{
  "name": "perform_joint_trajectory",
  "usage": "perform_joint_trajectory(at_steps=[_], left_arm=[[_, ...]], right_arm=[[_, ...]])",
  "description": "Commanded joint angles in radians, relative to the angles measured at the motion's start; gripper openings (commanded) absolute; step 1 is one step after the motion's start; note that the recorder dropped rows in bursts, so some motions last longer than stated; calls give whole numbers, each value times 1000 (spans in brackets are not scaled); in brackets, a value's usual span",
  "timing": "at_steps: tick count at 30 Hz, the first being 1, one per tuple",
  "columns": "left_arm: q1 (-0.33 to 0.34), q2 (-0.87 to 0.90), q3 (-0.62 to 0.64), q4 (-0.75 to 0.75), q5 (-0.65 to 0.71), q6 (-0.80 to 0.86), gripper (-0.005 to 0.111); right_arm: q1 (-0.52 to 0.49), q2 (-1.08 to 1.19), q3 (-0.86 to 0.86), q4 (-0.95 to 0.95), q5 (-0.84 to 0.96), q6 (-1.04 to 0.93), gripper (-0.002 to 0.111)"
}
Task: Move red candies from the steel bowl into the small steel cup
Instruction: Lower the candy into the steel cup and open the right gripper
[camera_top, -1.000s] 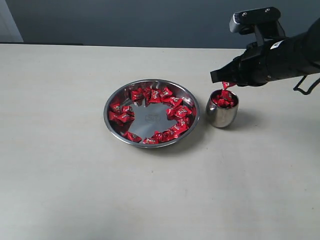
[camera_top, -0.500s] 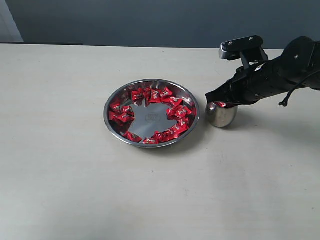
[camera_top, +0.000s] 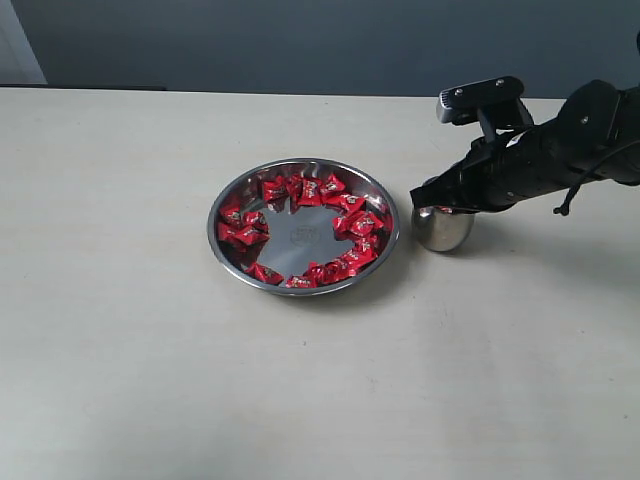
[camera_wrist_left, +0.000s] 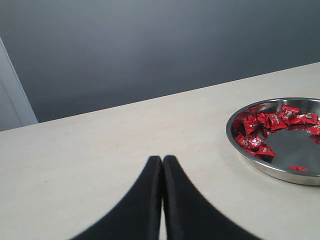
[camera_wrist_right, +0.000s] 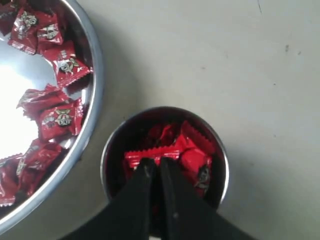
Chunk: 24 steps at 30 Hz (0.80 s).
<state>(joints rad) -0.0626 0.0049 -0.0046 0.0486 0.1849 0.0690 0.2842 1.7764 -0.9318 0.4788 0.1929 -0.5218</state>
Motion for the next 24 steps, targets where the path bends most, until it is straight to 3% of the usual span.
perform_joint_trajectory(at_steps=[1,8,24], left_arm=[[1,-5,5,-2,-5,-2,2],[1,-5,5,-2,-5,-2,2],[1,-5,5,-2,-5,-2,2]], right_arm=[[-5,3,-1,-7,14,-1,6],[-5,3,-1,-7,5,-1,31],[-5,-132,-1,2,-17,-1,31]])
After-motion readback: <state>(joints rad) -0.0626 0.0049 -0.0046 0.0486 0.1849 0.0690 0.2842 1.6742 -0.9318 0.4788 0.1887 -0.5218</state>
